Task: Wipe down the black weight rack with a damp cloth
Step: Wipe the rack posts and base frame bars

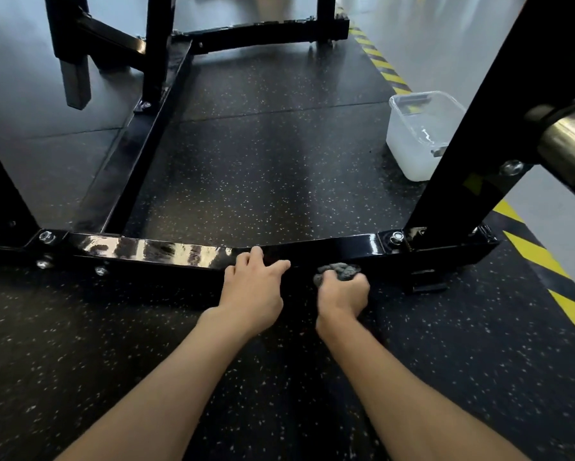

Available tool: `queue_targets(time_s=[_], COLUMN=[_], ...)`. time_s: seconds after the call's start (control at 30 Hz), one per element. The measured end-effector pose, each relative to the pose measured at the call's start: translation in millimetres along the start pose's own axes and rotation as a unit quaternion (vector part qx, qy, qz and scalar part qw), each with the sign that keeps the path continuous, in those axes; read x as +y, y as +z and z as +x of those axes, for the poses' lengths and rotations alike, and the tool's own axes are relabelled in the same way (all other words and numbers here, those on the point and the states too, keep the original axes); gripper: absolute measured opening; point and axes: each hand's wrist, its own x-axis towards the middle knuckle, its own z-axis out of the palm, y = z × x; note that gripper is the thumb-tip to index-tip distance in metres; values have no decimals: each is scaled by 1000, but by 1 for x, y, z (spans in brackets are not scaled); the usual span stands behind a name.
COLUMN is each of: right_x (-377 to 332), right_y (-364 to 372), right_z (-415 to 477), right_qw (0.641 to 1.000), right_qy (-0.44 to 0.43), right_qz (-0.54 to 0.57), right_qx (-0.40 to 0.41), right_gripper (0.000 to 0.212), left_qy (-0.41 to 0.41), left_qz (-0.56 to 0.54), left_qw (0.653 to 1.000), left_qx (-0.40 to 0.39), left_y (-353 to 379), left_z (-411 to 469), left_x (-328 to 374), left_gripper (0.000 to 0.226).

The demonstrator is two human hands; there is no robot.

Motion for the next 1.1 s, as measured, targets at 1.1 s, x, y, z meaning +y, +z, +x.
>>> queue_targets(time_s=[1.1], right_x=[-4], right_y=[-54], right_z=[70], right_qw=[993], right_qy=[-80], right_qz=[-69], right_qx=[-45], right_gripper=[10], left_qy=[68], left_qz=[-3], left_qw=[996], left_qx=[-49], left_y=[-2], left_z=[38], left_x=[113], left_gripper=[55])
